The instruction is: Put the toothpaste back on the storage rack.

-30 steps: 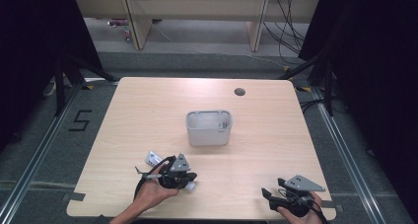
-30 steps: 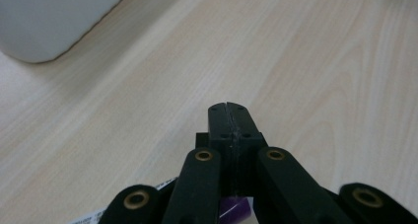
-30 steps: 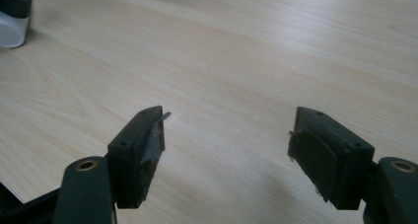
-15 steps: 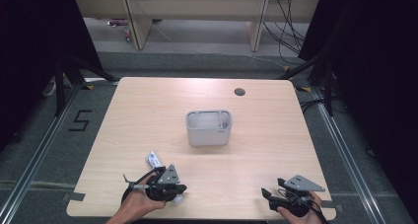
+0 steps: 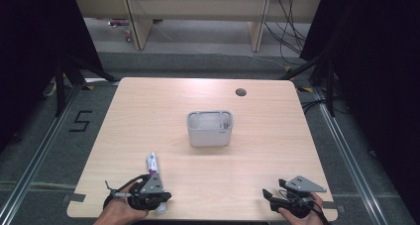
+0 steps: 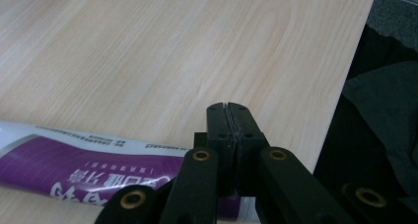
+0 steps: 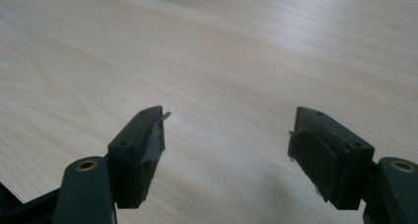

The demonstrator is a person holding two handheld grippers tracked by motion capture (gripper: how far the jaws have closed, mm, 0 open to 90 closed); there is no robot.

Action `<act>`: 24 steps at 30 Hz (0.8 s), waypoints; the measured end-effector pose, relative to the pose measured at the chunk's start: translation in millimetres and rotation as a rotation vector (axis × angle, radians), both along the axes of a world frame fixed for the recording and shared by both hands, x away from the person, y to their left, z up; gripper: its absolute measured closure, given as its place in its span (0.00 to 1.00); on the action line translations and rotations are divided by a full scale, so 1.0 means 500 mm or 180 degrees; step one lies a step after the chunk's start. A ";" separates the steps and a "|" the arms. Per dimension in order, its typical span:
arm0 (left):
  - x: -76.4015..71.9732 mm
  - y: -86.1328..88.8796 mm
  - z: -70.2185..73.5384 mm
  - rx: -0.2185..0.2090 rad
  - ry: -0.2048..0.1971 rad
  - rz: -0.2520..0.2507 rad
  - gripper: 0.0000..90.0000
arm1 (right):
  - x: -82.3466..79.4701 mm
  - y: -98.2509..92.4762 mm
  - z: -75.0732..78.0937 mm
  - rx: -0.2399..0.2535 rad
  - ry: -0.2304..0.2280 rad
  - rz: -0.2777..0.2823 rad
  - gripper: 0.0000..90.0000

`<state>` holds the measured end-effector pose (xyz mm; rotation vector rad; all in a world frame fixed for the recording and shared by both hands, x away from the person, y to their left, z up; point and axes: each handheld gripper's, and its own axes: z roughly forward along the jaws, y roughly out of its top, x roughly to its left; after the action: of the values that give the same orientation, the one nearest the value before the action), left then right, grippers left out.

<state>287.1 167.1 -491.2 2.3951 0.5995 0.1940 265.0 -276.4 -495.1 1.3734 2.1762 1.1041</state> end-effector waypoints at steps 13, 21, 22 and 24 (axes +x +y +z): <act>0.000 0.051 0.005 0.0172 0.0003 -0.0013 0.97 | 0.003 -0.003 -0.002 -0.0022 -0.0034 0.0028 0.32; 0.002 0.083 0.002 0.0302 0.0008 0.0057 0.97 | 0.004 -0.004 -0.002 -0.0029 -0.0041 0.0043 0.32; 0.003 0.087 0.002 0.0299 -0.0007 0.0093 0.97 | 0.004 -0.004 -0.002 -0.0037 -0.0055 0.0045 0.32; 0.006 0.097 0.004 0.0346 -0.0016 0.0118 0.96 | 0.003 -0.003 -0.002 -0.0023 -0.0037 0.0025 0.32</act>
<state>290.1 215.7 -489.4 2.4885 0.6464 0.2546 266.5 -277.9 -496.1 1.3533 2.1770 1.1031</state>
